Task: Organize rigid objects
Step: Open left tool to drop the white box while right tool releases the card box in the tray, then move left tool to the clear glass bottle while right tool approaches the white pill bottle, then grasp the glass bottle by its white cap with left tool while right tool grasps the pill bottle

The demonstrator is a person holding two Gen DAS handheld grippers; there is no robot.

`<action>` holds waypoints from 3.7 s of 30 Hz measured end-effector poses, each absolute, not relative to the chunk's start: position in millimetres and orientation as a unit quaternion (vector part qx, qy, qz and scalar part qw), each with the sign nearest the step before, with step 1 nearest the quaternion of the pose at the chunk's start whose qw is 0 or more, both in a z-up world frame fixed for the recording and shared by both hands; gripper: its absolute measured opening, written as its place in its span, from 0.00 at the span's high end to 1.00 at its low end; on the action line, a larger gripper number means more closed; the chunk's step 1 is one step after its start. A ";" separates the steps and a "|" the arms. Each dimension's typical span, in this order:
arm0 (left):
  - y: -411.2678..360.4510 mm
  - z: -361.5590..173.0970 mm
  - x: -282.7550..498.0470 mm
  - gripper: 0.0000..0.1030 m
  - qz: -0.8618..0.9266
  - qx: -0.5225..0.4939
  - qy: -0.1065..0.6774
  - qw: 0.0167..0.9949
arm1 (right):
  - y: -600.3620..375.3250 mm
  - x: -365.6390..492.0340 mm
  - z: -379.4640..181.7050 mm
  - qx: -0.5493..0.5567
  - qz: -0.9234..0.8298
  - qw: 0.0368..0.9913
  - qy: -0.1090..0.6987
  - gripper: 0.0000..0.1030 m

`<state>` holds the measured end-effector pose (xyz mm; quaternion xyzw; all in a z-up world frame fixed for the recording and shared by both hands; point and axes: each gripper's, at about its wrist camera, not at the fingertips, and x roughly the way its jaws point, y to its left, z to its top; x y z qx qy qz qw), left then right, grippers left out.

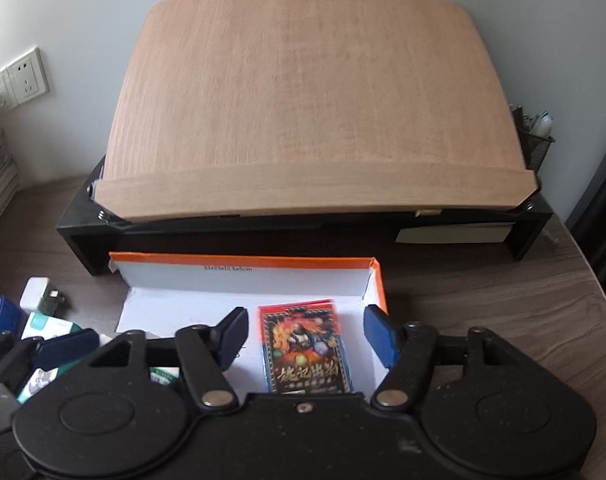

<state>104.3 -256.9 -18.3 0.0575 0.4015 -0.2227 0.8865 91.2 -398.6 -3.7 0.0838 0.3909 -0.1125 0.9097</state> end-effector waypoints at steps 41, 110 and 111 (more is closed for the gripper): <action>-84.4 9.5 20.9 0.05 -0.172 0.024 0.408 0.896 | -255.7 -16.1 30.2 0.093 -0.071 0.922 0.368 0.22; 116.4 -40.4 68.0 0.56 -0.079 -0.012 0.387 0.919 | -38.3 48.5 -50.3 0.053 0.034 0.890 0.451 0.26; 115.5 -39.3 67.2 0.56 -0.079 -0.012 0.385 0.919 | -40.3 47.4 -49.3 0.057 0.034 0.891 0.449 0.26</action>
